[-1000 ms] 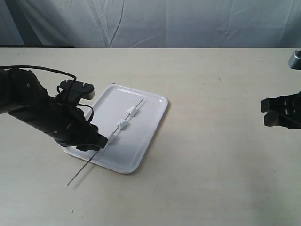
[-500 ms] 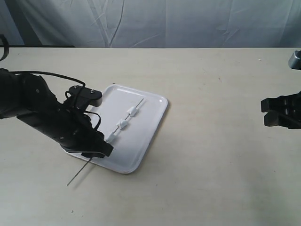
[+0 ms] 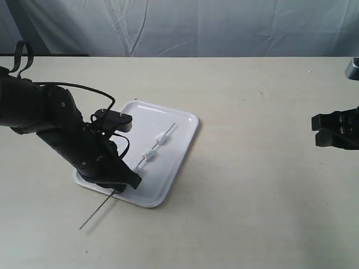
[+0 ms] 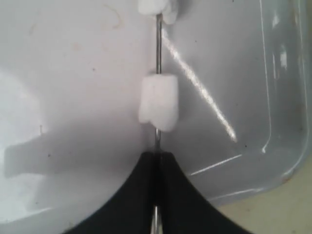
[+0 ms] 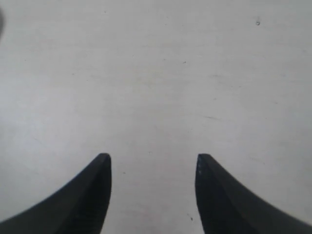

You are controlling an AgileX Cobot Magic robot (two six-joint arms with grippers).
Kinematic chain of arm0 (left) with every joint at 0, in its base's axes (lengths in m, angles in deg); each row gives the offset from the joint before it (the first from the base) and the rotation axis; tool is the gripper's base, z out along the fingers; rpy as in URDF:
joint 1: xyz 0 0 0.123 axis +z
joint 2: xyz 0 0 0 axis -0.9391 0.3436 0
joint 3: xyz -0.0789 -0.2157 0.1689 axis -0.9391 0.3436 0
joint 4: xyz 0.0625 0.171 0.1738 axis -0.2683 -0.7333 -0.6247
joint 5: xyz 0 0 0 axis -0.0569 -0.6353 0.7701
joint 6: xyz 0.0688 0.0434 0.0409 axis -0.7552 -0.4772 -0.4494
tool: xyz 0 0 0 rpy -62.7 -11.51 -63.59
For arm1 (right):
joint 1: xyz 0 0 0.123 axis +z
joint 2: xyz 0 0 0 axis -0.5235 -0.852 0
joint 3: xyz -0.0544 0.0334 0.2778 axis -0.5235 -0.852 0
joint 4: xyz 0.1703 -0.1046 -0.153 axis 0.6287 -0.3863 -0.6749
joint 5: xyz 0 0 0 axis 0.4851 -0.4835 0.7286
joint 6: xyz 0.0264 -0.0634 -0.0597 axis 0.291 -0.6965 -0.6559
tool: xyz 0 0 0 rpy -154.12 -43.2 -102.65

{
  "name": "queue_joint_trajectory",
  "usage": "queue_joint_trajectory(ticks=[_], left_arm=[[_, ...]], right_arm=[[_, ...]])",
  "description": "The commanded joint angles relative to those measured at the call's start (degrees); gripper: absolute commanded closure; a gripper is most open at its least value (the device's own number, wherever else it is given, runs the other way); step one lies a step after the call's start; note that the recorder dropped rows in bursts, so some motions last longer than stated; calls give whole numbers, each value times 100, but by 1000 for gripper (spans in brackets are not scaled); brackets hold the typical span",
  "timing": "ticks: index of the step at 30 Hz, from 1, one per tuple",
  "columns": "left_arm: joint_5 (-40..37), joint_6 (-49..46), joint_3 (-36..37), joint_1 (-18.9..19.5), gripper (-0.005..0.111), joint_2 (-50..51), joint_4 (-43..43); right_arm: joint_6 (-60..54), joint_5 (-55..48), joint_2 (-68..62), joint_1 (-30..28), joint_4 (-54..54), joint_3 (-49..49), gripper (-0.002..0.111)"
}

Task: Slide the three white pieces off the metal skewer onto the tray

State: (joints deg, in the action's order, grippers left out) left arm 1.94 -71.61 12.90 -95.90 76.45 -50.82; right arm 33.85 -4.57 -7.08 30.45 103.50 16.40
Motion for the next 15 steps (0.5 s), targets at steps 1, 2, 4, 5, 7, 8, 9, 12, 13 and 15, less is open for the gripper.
queue_joint_trajectory(ticks=[1, 2, 4, 5, 7, 8, 9, 12, 13, 15], left_arm=[[-1001, 130, -294, 20, 107, -550, -33], [-1466, 130, -431, 139, 107, -870, 119], [-2043, 181, -484, 515, 107, -1445, 249], [-2226, 226, -484, 639, 107, -1598, 265], [-2569, 267, -484, 954, 107, -1986, 289], [-2681, 278, -484, 1075, 107, -2145, 326], [-2790, 278, -484, 1234, 107, -2332, 414], [-2887, 125, -484, 1624, 107, -2823, 842], [-2887, 40, -484, 1735, 107, -2934, 960], [-2965, -29, -484, 1912, 107, -3016, 1061]], right_arm=[[-44, 616, 85, -11, 37, 37, 58], [-44, 889, 148, -11, 37, 37, 58], [-44, 1156, 283, -11, 218, 37, 58], [-44, 1201, 319, -11, 411, 37, 58], [-44, 1396, 410, -11, 754, 37, 58], [-44, 1474, 453, -11, 845, 37, 58], [-44, 1543, 491, -11, 935, 37, 58], [-214, 1281, 551, 72, 1494, 49, 58], [-476, 1063, 539, 161, 1684, 76, 58], [-1395, 408, 404, 380, 2428, 166, 58]])
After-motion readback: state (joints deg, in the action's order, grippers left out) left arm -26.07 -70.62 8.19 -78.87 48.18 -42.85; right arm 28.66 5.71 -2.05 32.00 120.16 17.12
